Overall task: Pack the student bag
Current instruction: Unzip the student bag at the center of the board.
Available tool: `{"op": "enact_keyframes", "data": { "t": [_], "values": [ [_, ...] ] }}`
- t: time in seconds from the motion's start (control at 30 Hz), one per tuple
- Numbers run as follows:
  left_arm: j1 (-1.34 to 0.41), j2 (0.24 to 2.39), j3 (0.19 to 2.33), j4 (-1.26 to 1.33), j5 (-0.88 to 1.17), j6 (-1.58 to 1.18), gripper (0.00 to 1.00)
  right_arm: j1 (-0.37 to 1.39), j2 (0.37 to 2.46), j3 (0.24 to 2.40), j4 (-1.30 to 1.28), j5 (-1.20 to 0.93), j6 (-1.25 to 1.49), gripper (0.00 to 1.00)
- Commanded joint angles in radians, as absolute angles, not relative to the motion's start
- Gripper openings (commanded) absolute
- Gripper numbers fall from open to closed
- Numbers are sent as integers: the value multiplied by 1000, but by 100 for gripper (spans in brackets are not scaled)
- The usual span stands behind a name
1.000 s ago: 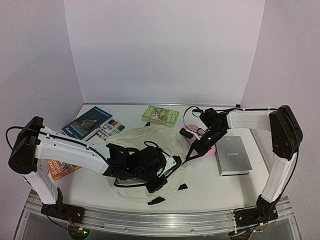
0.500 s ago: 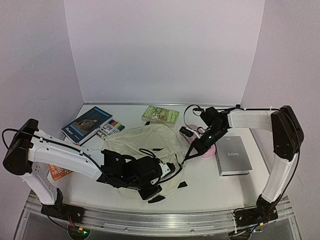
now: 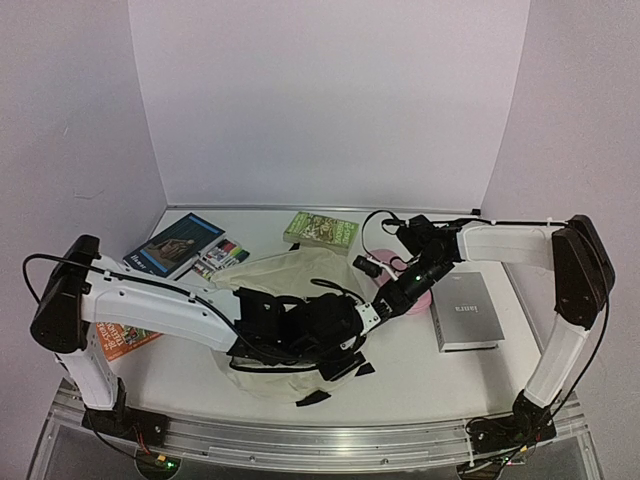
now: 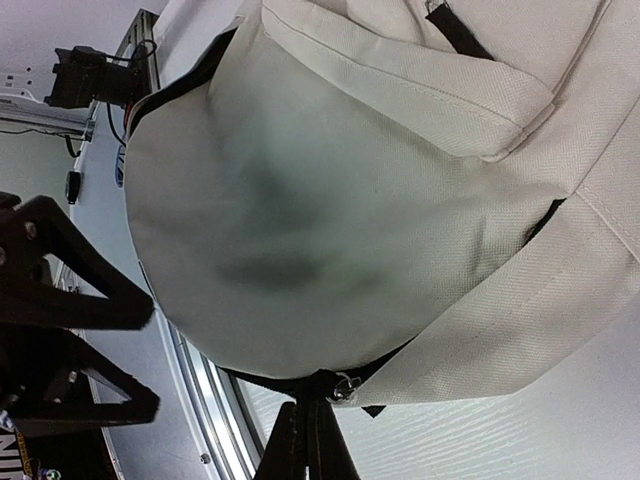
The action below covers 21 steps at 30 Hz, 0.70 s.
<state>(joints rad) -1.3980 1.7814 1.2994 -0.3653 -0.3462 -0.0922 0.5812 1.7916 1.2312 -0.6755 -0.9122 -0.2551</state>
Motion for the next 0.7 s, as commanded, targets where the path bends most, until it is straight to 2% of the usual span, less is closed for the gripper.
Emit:
{"op": "enact_keyframes", "data": {
  "t": [0.0, 0.13, 0.33, 0.5, 0.67],
  "values": [
    [-1388, 1861, 1367, -332, -365, -73, 63, 580, 1750, 1253, -665, -946, -241, 0],
    [-1327, 1830, 1330, -240, -297, -146, 60, 580, 1745, 1252, -664, -947, -238, 0],
    [-1198, 1712, 1148, 5, -73, -278, 56, 580, 1730, 1260, -657, -925, -227, 0],
    [-1151, 1709, 1091, 116, 49, -295, 53, 580, 1720, 1273, -654, -897, -217, 0],
    [-1132, 1732, 1059, 230, 170, -297, 52, 580, 1709, 1286, -655, -856, -222, 7]
  ]
}}
